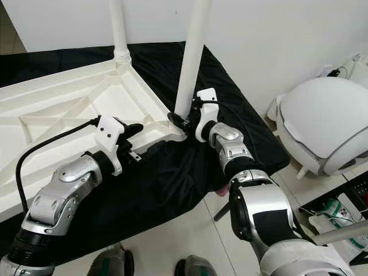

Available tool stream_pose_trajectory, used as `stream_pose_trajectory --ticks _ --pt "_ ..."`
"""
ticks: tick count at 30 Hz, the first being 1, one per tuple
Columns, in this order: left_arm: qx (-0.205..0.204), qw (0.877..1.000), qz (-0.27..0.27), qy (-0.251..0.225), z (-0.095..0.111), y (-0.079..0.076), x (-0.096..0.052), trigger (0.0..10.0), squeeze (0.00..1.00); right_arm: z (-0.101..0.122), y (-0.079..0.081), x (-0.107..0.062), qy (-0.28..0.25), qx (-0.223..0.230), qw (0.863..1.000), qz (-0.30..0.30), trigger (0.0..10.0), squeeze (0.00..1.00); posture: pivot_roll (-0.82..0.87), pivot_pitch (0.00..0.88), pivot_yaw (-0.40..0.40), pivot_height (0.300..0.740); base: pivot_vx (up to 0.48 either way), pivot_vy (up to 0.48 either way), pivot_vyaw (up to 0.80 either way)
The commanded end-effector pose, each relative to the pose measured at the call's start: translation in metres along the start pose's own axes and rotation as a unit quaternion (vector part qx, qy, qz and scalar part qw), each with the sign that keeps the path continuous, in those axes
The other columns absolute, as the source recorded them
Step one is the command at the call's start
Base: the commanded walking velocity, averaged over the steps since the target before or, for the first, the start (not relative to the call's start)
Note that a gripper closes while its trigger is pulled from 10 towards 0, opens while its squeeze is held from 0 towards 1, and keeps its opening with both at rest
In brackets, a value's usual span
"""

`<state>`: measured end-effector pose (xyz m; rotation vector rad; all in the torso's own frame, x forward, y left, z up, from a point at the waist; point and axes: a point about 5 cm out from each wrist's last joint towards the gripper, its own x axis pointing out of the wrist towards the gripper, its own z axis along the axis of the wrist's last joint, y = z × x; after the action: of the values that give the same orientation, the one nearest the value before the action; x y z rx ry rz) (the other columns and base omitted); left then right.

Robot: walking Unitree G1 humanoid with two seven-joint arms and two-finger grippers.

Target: Building children table

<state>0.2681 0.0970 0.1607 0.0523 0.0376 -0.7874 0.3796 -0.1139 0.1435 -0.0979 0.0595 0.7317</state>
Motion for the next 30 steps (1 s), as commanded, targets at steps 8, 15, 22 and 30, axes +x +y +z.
stream_pose_trajectory --ticks 8,15,22,30 --pt "-0.007 1.000 0.004 0.007 -0.003 -0.003 -0.001 10.0 0.00 -0.012 -0.001 -0.011 -0.002 0.011 1.000 0.010 7.3 0.00 0.03 0.009 -0.069 0.740 0.000 0.000 0.00" --pt "-0.009 1.000 0.000 0.009 -0.003 -0.004 -0.002 10.0 0.00 -0.012 0.003 -0.011 -0.019 0.022 0.999 -0.013 10.0 0.00 0.02 0.019 -0.061 0.740 0.000 0.000 0.00" --pt "-0.009 1.000 0.000 0.009 -0.003 -0.004 -0.002 10.0 0.00 -0.012 0.003 -0.011 -0.019 0.022 0.999 -0.013 10.0 0.00 0.02 0.019 -0.061 0.740 0.000 0.000 0.00" --pt "-0.006 1.000 -0.005 0.011 -0.003 -0.003 -0.002 10.0 0.00 -0.020 0.020 0.000 -0.042 0.107 0.955 -0.272 10.0 0.00 0.02 0.002 -0.055 0.740 0.000 0.000 0.00"
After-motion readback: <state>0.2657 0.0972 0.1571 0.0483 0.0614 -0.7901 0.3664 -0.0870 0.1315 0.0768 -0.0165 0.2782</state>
